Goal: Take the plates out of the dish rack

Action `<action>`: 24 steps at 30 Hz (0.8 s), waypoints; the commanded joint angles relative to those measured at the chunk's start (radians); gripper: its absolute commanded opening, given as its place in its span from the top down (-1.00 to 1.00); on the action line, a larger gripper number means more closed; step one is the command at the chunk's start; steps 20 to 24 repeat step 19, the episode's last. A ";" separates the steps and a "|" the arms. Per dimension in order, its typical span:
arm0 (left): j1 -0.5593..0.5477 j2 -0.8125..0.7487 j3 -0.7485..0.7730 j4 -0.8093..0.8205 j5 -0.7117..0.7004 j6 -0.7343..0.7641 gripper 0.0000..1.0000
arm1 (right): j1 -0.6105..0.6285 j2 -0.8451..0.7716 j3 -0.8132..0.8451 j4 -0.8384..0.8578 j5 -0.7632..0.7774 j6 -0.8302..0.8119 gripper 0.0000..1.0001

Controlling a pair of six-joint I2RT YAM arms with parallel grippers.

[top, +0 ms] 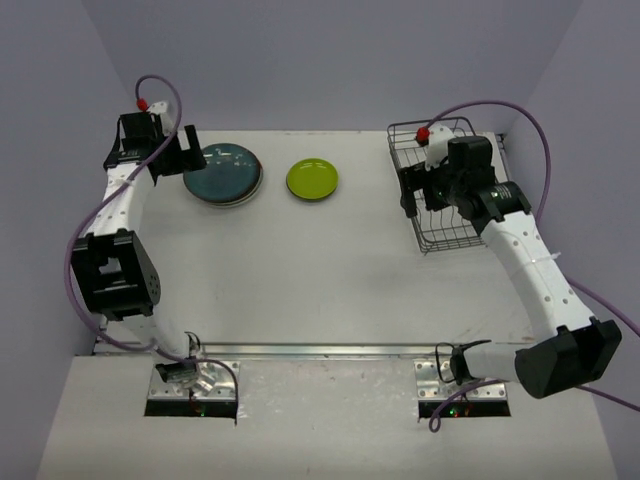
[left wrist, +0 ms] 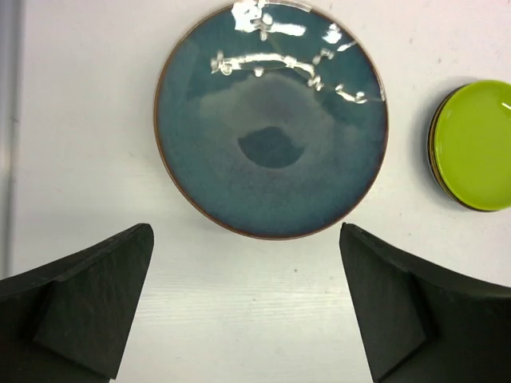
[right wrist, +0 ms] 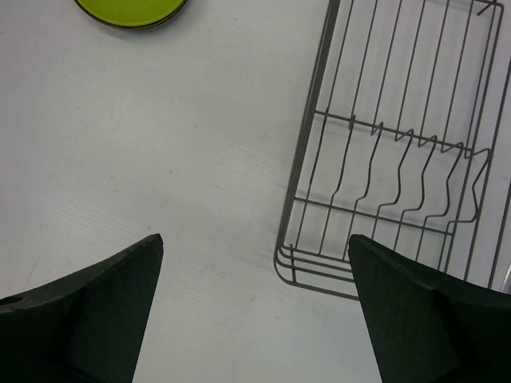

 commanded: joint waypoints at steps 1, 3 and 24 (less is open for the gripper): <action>-0.118 -0.224 -0.125 0.028 -0.143 0.135 -1.00 | -0.018 -0.008 -0.023 0.012 -0.095 0.098 -0.98; -0.154 -0.306 -0.168 0.009 -0.138 0.144 -1.00 | -0.018 -0.024 -0.078 0.037 -0.119 0.106 -0.98; -0.398 -0.802 -0.671 0.003 -0.214 0.213 -1.00 | -0.014 -0.290 -0.475 0.237 -0.146 0.120 -0.97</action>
